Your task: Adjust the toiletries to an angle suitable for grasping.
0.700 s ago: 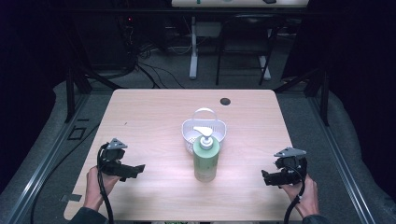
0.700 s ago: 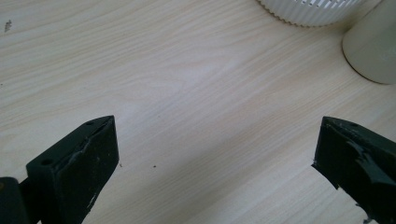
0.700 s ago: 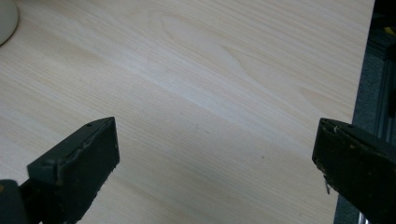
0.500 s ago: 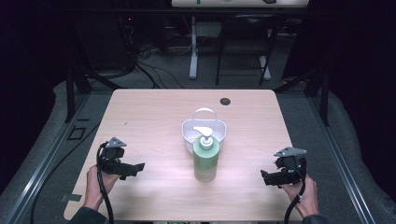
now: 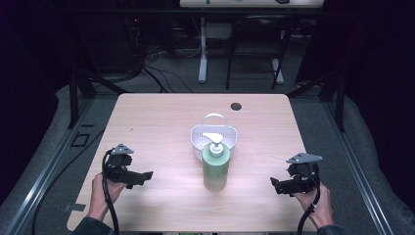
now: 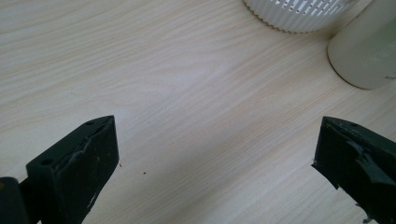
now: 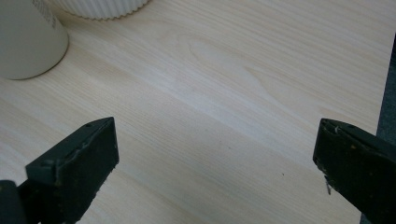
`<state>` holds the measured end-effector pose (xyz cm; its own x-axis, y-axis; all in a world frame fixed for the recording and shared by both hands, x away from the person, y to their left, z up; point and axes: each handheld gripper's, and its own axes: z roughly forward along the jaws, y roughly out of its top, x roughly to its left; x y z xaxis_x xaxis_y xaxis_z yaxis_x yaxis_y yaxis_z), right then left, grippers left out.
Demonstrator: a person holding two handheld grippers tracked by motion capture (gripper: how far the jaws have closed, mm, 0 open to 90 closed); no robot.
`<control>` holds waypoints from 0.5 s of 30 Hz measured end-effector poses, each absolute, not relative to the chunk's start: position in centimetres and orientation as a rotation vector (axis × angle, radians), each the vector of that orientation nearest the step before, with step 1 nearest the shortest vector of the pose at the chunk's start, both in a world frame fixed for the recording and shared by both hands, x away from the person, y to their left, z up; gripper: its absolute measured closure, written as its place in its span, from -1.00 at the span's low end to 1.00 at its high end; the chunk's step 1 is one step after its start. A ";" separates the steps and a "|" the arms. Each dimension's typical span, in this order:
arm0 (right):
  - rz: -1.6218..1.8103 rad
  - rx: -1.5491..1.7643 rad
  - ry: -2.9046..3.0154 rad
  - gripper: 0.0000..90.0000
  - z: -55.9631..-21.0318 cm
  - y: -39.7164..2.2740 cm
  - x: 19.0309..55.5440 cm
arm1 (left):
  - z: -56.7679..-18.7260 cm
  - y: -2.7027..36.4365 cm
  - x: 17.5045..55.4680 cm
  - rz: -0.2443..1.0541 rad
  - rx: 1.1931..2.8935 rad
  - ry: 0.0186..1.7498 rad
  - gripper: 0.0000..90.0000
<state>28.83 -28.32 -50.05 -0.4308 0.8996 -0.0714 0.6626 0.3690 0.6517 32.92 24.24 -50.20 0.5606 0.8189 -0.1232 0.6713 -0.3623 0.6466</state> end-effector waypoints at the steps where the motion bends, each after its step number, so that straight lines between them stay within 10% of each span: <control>1: 0.778 1.340 2.214 -1.00 -49.9 -28.2 28.8 | -50.2 24.2 32.9 0.283 2.133 1.192 -1.00; 15: 0.937 1.248 2.218 -1.00 -48.4 -26.6 28.4 | -50.3 23.9 32.9 0.285 2.132 1.186 -1.00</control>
